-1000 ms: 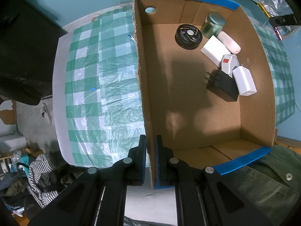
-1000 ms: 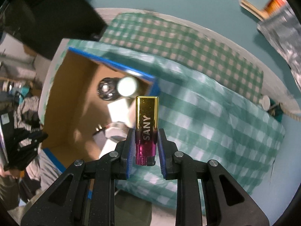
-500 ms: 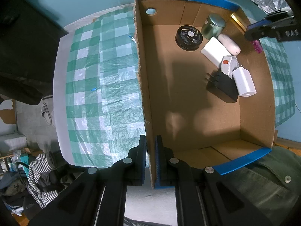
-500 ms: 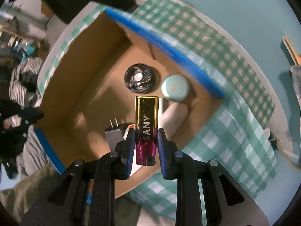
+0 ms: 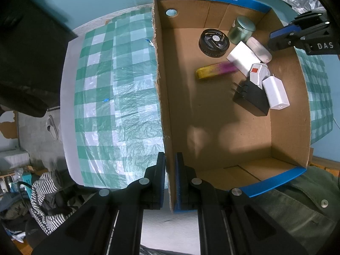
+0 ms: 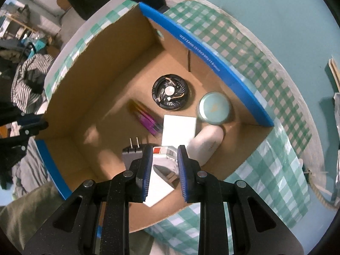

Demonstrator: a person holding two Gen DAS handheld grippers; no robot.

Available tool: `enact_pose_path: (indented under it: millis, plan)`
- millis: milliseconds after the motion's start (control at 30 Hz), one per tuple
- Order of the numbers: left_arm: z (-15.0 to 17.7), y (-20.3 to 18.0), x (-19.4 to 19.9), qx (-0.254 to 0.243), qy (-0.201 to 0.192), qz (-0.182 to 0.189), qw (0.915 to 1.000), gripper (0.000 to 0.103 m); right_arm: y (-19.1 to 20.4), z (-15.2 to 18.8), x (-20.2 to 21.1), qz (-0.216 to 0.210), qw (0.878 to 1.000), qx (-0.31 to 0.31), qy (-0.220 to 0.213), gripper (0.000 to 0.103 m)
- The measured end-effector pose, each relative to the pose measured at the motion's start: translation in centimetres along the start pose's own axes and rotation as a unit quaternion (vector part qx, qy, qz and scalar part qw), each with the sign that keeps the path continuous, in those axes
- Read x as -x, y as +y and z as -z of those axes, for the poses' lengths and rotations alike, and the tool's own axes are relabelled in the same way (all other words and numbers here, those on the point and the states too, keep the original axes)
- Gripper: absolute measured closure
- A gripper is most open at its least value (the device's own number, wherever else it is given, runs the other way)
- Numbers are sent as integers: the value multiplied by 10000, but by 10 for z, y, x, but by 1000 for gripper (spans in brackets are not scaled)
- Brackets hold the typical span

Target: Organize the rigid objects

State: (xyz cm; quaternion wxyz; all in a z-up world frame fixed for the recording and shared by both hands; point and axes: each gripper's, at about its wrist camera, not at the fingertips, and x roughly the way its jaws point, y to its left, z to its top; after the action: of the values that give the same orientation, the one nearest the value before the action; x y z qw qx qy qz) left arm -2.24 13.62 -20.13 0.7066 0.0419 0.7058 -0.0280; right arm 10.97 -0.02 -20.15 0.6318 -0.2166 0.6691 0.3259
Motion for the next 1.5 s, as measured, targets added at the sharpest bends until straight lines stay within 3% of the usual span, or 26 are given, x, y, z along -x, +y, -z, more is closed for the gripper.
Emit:
enact_pose_path:
  millis: [233,433,667,800,933,1000,1167,1333,1500]
  plan:
    - [-2,2,2,39,-35,-8,10000,95,-6,11,24,113,9983,-433,-372,45]
    - [-8,5,8,162,-121,-63,9998,94,-18,31,51,418,9913,-980,-779,42]
    - [-21,8,31,341,-405,-206,9984,92,-35,61,94,948,9655,-1931,-1469,42]
    - [-29,5,55,419,-685,-152,9967,79,-42,79,121,1084,9481,-2372,-1820,42]
    - [-38,-11,83,243,-1012,-200,9944,75,-48,99,144,1246,9329,-2713,-2015,42]
    - [-42,-20,100,161,-1211,-225,9923,58,-48,107,154,1312,9267,-2817,-2112,42]
    - [-47,-41,134,-55,-1638,-299,9860,34,-45,129,178,1490,9140,-2970,-2328,42]
    - [-51,-51,159,-108,-1957,-372,9799,20,-42,148,199,1792,9004,-3098,-2475,42]
    - [-50,-57,178,-63,-2162,-174,9762,13,-37,165,215,2058,8871,-3189,-2625,42]
